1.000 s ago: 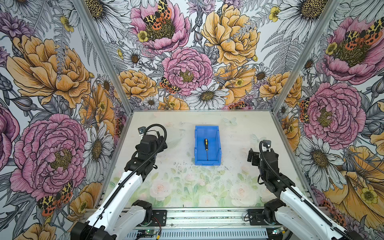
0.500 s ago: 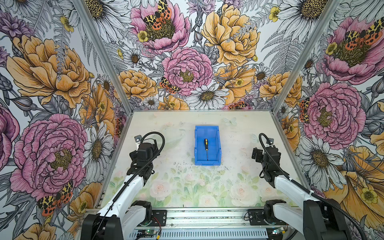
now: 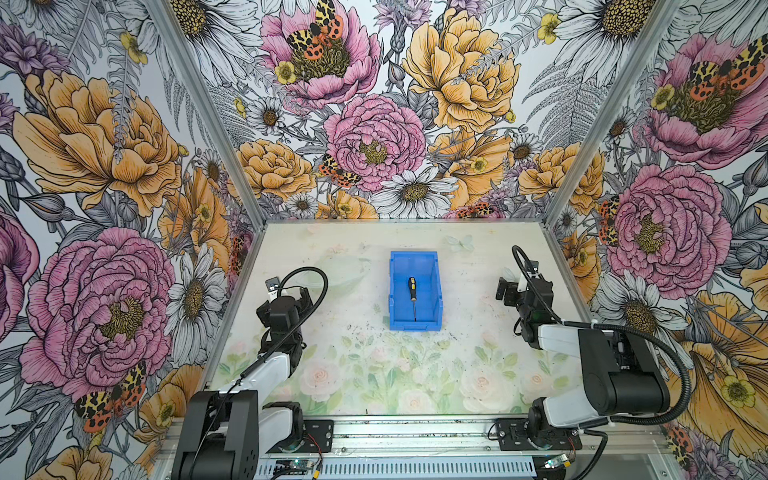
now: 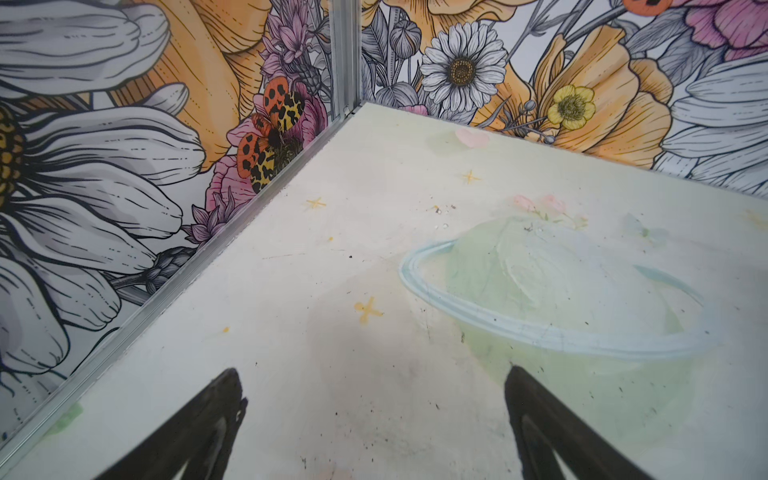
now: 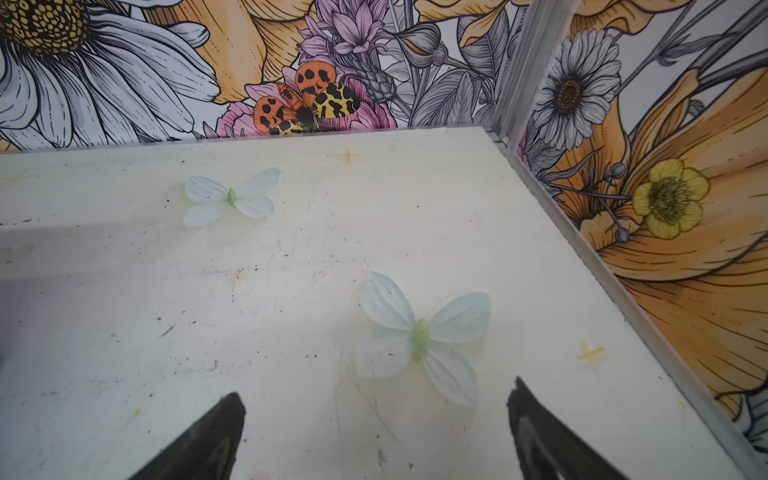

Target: Put the screwdriver in the bin

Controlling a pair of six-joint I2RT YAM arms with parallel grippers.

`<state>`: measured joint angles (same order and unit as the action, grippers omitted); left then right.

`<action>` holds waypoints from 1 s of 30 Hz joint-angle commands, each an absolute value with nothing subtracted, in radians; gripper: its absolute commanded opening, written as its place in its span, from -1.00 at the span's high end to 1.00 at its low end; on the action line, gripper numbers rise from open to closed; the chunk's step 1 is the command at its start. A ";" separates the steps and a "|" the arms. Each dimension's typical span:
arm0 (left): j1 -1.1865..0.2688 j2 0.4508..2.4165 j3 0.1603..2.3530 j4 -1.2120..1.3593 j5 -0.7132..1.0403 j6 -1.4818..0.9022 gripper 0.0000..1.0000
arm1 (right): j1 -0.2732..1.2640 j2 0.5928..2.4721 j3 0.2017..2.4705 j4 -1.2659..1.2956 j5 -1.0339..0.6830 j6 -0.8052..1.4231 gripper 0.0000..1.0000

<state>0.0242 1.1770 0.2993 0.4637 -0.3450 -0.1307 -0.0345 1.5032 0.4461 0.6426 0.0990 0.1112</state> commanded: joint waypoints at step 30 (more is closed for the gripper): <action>-0.051 1.552 0.358 0.981 -0.289 0.018 -0.97 | -0.020 1.531 0.402 0.839 0.090 0.079 -0.99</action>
<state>-0.0387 1.5520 0.3729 0.9325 -0.2501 -0.0074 -0.0246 1.5208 0.4129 0.7994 0.0887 0.0875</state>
